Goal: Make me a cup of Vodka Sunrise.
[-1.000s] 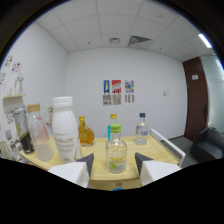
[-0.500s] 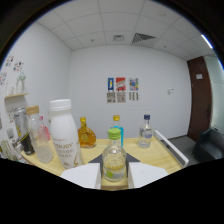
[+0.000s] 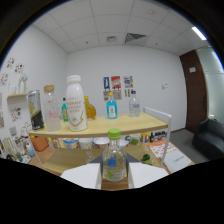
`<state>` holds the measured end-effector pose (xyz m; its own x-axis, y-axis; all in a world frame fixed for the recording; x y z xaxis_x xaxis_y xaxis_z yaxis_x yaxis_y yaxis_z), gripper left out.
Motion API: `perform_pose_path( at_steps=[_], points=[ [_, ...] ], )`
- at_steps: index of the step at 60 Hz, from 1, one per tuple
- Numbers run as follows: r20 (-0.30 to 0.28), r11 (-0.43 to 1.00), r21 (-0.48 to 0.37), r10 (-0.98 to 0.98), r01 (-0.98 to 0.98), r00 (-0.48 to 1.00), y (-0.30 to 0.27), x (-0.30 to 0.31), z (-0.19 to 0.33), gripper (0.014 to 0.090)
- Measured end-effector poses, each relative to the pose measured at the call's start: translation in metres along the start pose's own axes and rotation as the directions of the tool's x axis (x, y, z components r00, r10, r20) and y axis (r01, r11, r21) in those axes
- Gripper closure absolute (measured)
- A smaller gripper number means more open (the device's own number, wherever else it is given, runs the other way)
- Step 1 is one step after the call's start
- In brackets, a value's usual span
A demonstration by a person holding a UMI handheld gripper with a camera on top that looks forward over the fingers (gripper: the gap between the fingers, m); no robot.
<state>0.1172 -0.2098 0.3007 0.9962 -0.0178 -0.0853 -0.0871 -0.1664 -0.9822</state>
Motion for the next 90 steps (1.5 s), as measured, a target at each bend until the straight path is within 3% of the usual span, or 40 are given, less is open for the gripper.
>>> perform_pose_path(
  at_steps=[16,29,43,54,63,74,81,90],
  points=[
    [-0.032,0.985,-0.171,-0.018,0.012,0.999,0.131,0.001,0.008,0.0697],
    [-0.001,0.888,-0.208,-0.419,0.41,0.908,0.148,0.007,0.018,0.0697],
    [0.08,0.515,-0.204,-0.839,0.833,0.538,0.137,0.016,0.023,0.0697],
    [0.145,0.129,-0.144,-0.978,0.981,0.15,0.129,0.012,0.024,0.0698],
    [0.162,-0.208,-0.083,-0.968,0.975,-0.192,0.121,0.009,0.024,0.0699],
    [0.161,-0.483,-0.069,-0.869,0.873,-0.468,0.111,0.012,0.029,0.0697],
    [0.175,-0.575,-0.078,-0.812,0.814,-0.557,0.109,0.012,0.03,0.0698],
    [0.176,-0.581,-0.072,-0.807,0.811,-0.563,0.109,0.008,0.028,0.0697]
  ],
)
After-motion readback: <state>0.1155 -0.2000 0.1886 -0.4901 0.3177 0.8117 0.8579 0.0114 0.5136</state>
